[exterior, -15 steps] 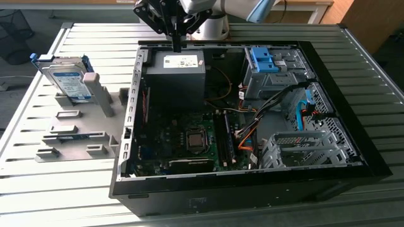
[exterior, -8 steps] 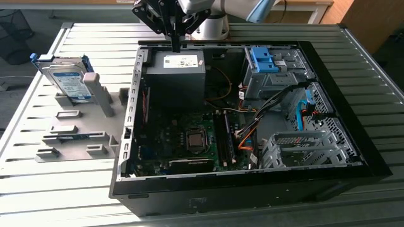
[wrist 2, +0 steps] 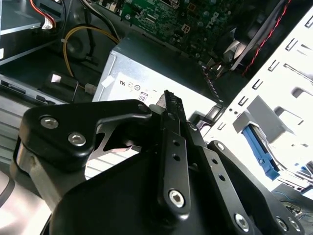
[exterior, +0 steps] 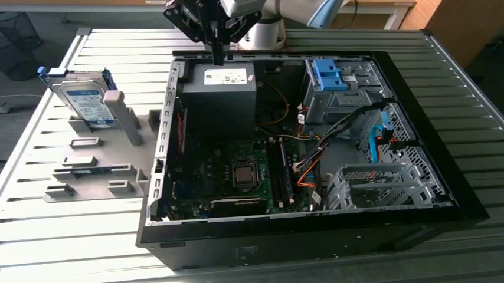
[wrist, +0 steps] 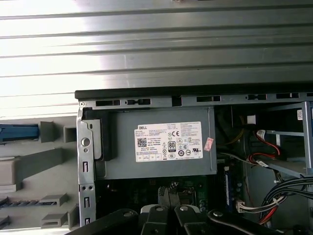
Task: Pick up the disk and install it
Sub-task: 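Reach for the disk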
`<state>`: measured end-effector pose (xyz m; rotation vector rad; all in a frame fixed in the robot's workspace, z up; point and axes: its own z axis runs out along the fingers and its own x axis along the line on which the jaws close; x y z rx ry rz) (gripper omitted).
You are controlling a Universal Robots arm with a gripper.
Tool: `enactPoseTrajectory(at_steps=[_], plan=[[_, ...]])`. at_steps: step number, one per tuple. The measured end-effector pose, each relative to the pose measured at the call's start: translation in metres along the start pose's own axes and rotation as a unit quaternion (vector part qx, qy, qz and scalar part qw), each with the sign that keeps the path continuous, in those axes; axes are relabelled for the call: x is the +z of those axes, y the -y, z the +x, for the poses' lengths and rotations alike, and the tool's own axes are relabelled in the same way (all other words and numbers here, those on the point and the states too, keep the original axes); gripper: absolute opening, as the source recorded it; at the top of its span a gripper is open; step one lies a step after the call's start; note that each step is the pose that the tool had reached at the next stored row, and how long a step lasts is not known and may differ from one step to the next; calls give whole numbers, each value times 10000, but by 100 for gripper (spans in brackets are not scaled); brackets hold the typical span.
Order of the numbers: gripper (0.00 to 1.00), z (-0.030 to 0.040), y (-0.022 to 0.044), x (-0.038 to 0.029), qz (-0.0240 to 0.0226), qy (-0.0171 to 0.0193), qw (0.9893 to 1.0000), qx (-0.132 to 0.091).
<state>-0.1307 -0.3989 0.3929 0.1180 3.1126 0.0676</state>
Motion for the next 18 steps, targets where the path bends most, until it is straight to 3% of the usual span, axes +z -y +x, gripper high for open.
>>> enactPoseTrajectory(at_steps=[18], plan=[[11, 44, 4, 9, 0, -2, 10000, 0]])
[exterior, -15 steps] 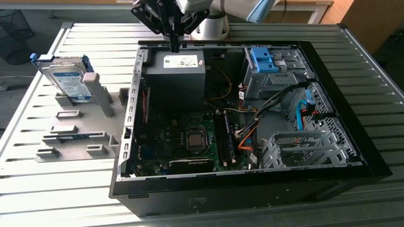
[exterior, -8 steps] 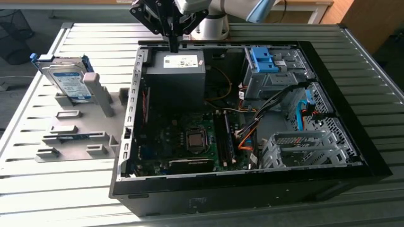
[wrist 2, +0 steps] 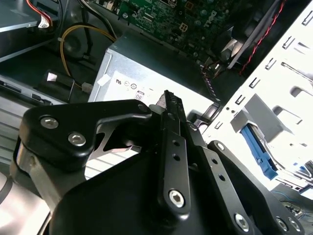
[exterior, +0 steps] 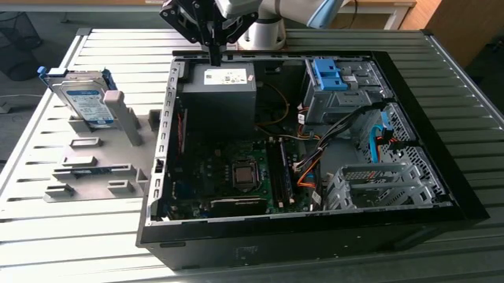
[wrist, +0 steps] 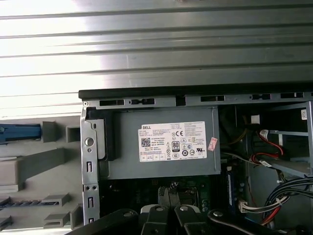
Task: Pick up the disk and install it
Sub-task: 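Reach for the disk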
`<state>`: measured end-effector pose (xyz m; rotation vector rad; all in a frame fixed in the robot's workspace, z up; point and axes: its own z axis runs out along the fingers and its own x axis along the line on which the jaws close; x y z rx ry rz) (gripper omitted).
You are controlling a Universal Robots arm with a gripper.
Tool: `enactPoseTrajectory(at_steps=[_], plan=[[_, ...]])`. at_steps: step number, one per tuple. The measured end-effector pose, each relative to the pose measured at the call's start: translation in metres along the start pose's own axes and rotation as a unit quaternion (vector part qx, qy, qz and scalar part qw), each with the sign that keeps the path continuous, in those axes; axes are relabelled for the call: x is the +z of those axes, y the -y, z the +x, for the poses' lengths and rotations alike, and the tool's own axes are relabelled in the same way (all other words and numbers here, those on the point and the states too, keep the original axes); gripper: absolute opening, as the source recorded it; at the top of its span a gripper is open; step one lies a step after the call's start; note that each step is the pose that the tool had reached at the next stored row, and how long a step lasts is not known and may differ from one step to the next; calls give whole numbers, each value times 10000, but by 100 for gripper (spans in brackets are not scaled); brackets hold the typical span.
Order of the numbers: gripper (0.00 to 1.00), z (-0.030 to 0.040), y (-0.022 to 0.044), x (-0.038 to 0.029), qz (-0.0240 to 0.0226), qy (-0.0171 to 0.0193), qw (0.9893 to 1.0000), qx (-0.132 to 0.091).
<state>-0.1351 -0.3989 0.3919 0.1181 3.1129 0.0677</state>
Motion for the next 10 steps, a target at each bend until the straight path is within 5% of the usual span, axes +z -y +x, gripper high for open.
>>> enactPoseTrajectory(at_steps=[10], plan=[[11, 40, 3, 4, 0, 0, 10000, -1]])
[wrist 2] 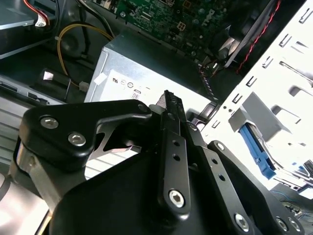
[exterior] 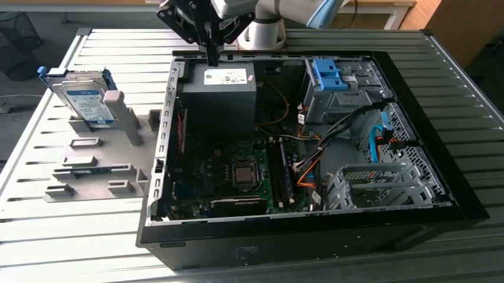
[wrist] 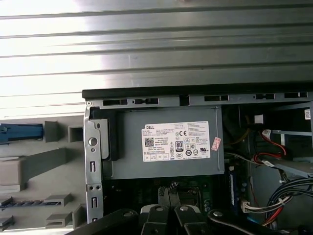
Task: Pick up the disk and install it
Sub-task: 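Reach for the disk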
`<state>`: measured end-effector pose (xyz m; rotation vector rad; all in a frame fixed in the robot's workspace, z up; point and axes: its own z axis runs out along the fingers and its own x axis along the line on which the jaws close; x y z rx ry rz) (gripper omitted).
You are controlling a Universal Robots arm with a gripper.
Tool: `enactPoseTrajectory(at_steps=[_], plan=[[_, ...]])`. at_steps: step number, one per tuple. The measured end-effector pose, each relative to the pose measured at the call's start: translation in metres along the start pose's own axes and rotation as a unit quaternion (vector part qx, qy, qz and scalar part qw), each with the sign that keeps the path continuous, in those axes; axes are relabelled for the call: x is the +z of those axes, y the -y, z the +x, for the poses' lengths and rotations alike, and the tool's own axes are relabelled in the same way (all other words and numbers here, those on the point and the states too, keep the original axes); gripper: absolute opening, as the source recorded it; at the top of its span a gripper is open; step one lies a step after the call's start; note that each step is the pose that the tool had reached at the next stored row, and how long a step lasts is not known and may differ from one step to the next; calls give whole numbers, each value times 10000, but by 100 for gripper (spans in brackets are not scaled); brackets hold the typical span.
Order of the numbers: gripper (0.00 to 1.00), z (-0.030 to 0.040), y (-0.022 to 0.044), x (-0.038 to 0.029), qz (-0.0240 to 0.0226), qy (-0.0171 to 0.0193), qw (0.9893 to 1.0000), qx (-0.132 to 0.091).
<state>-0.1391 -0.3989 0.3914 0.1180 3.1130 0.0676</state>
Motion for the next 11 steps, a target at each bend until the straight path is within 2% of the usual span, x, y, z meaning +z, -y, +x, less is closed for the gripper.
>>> enactPoseTrajectory(at_steps=[11], plan=[[11, 48, 4, 5, 0, 0, 10000, 0]])
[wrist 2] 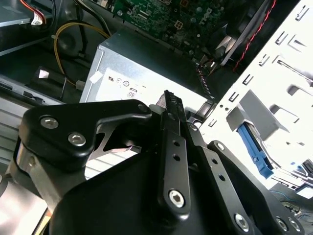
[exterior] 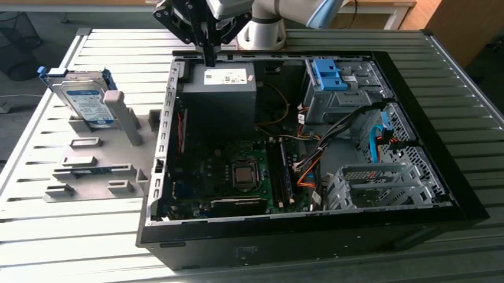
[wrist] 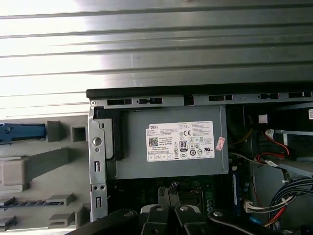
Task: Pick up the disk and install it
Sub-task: 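Reach for the disk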
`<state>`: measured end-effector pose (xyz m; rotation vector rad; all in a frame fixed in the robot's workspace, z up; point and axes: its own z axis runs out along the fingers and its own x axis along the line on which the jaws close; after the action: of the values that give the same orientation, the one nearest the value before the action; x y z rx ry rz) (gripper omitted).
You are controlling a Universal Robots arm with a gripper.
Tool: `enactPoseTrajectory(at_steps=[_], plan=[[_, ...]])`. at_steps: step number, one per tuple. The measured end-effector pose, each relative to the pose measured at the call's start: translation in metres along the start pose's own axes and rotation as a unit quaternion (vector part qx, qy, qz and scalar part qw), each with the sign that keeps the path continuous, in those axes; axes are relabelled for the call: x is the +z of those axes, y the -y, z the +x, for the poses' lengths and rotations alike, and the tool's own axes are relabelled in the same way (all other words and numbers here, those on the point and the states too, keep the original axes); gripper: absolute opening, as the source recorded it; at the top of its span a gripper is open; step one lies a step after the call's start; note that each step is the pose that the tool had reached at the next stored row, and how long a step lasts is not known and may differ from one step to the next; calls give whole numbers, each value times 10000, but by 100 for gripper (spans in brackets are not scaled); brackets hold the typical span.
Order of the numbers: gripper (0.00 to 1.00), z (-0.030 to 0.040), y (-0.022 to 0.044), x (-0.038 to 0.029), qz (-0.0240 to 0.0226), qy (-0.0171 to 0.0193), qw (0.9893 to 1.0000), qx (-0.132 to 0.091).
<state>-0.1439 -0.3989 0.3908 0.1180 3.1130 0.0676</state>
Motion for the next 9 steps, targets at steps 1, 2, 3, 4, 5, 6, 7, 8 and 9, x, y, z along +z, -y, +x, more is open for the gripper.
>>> enactPoseTrajectory(at_steps=[1, 2, 3, 4, 5, 6, 7, 8, 9], plan=[[11, 5, 1, 0, 0, 0, 10000, 0], [11, 10, 1, 1, 0, 0, 10000, 0], [11, 15, 1, 1, 0, 0, 10000, 0], [11, 20, 2, 2, 0, 0, 10000, 0], [11, 26, 2, 2, 0, 0, 10000, 0], [11, 31, 2, 2, 0, 0, 10000, 0], [11, 37, 3, 3, 0, 0, 10000, 0], [11, 43, 3, 3, 0, 0, 10000, 0], [11, 48, 4, 3, 0, 0, 10000, 0]])
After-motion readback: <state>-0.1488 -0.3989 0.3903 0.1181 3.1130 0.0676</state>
